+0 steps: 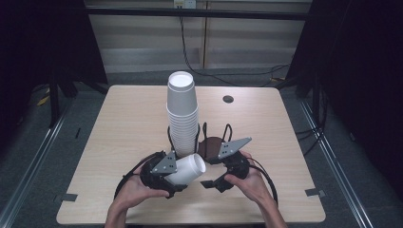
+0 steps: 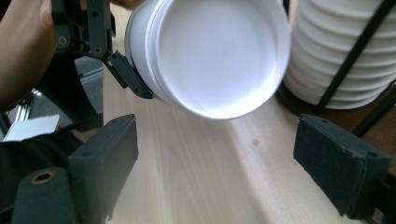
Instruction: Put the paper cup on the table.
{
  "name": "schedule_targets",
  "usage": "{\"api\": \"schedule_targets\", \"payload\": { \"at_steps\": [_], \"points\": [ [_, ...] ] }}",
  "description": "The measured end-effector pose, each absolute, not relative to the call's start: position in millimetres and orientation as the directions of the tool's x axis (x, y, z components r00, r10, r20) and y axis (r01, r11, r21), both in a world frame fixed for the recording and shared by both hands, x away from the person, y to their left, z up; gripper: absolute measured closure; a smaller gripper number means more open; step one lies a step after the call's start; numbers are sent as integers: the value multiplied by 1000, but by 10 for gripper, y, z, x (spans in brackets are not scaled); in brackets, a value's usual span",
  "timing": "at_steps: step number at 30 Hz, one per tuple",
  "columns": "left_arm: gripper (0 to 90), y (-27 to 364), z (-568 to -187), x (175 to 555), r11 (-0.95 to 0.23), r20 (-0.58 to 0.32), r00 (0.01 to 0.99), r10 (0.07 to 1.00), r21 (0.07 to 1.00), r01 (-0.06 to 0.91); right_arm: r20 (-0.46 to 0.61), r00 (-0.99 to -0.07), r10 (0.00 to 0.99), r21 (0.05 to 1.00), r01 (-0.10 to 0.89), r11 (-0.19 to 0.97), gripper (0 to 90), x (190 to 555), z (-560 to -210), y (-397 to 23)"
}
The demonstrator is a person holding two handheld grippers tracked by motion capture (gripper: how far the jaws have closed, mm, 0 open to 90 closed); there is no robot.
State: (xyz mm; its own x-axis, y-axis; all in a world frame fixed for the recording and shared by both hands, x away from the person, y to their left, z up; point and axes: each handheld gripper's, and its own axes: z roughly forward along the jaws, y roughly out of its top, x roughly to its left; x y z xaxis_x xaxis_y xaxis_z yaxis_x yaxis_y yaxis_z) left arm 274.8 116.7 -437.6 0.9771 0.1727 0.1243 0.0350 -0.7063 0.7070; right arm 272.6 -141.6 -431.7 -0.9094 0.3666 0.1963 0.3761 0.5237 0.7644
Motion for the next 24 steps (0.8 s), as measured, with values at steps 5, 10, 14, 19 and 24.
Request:
{"api": "schedule_targets", "payload": {
  "at_steps": [5, 10, 14, 19, 24],
  "points": [
    [157, 1143, -4380, 2740, -741, 144, 979, 146, 672, 12, 194, -918, 345, 754, 364, 547, 147, 2732, -4313, -1383],
    [157, 1112, -4366, 2722, -763, 153, 979, 136, 647, 5, 200, -924, 327, 724, 364, 586, 148, 2733, -4319, -1361],
    [158, 1090, -4333, 2707, -770, 160, 979, 126, 638, -5, 187, -926, 328, 715, 357, 601, 134, 2759, -4291, -1342],
    [158, 1069, -4311, 2702, -785, 159, 980, 115, 620, -9, 175, -934, 312, 685, 343, 643, 137, 2786, -4225, -1261],
    [158, 1046, -4323, 2700, -797, 164, 981, 99, 604, -20, 235, -937, 257, 622, 349, 701, 145, 2836, -4231, -1163]
  ]
}}
